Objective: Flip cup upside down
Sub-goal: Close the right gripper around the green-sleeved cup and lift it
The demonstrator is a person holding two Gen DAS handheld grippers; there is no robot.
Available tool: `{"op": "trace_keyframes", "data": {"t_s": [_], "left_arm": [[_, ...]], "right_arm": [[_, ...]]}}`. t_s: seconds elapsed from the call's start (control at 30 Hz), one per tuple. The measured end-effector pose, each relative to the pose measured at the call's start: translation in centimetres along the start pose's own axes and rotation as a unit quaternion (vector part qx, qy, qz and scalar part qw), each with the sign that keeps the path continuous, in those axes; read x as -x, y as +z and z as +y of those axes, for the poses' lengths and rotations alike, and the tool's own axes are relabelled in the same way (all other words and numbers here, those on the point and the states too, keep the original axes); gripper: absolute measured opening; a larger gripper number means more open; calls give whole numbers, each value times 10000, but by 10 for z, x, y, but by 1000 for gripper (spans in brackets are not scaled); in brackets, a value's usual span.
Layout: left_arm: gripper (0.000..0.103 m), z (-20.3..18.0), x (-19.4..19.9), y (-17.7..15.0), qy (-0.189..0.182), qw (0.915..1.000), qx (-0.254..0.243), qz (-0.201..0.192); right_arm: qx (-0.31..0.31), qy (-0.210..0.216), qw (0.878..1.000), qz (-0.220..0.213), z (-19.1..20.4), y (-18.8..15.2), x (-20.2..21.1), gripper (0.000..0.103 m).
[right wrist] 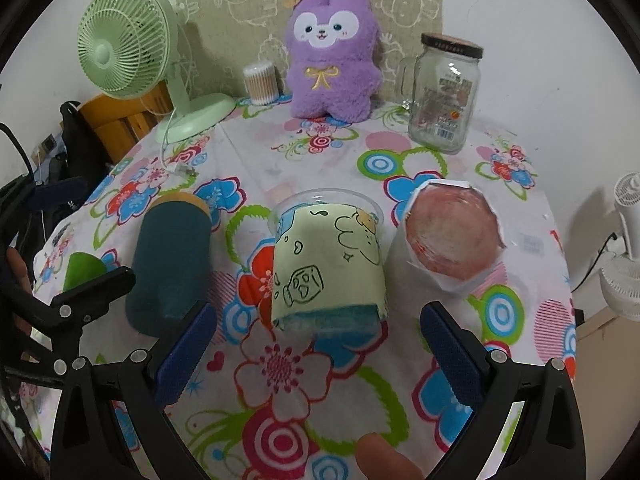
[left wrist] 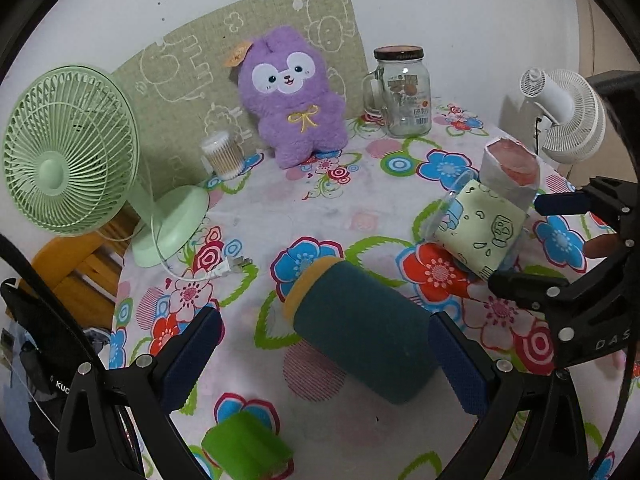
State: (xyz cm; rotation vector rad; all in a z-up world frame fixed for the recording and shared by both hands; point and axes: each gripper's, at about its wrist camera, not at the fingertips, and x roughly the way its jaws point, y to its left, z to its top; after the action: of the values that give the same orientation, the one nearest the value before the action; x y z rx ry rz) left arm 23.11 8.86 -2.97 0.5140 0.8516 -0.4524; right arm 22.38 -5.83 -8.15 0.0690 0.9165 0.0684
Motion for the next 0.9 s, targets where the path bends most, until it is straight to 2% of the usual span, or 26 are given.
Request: {"op": "trace_keyframes", "data": {"t_s": [0.2,0.3,0.33,0.37,0.63,0.9], "left_arm": [[103,-1,-8,2,55,9999,-112,38],[103,-2,-8,3,62,9999,-143,22],[103,-1,-8,4,64,9999,-148,19],[103,-1,-8,4,69,9999,-142,14],[103,1,6,1,7,9999,-88,-57],[103,1,54,-21,-251,9994,110,-214]], "right_arm": [[-157,26,9997,173,-10,8,-25,89],[-317,223,9989,269,-16,11,-35,75],[-364,280,9985,299,-18,12,-38,68],[-406,314,9982,318,-19,12,-39,65],[-612,538,9967,50,-20,11,-17,64],[-311,905,9947,-377,14,-7,52,64]]}}
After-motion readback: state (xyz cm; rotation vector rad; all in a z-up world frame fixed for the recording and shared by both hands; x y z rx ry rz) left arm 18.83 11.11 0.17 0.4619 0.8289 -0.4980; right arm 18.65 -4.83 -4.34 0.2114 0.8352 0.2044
